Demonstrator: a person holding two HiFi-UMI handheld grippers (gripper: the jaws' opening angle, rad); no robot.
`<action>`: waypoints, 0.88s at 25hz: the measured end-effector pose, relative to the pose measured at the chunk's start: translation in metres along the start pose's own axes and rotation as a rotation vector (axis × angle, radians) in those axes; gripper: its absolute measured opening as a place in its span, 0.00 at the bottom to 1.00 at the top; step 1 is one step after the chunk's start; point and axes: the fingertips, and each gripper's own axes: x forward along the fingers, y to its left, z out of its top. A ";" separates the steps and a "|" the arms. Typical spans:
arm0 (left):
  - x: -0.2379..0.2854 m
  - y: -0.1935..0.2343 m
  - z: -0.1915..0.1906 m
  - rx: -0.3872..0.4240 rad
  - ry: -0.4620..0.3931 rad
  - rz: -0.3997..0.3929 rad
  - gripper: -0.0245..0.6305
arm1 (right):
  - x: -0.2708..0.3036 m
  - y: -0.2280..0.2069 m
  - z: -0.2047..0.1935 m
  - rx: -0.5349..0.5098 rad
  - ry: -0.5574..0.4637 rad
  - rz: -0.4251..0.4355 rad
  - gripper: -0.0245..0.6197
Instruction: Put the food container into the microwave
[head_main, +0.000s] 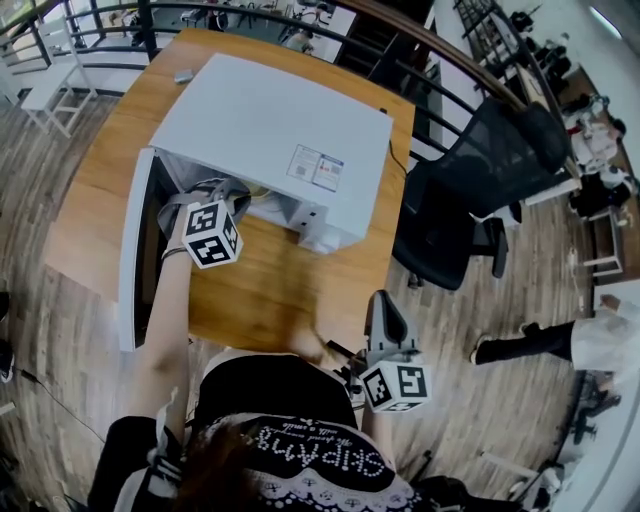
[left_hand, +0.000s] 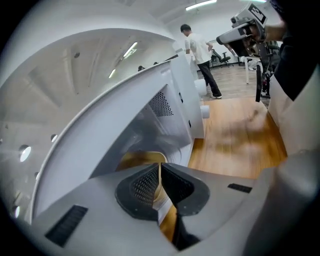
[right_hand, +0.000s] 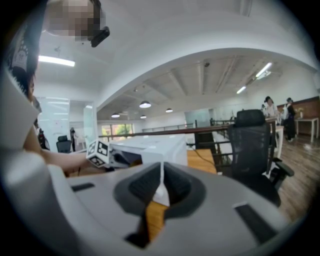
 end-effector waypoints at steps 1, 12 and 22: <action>-0.003 0.000 0.001 -0.007 -0.002 0.007 0.10 | -0.001 0.001 0.000 0.000 -0.003 0.003 0.10; -0.058 0.005 0.031 -0.153 -0.134 0.171 0.08 | -0.019 0.000 0.001 0.004 -0.033 0.031 0.10; -0.130 0.023 0.074 -0.328 -0.306 0.391 0.08 | -0.039 -0.006 -0.005 -0.001 -0.044 0.058 0.10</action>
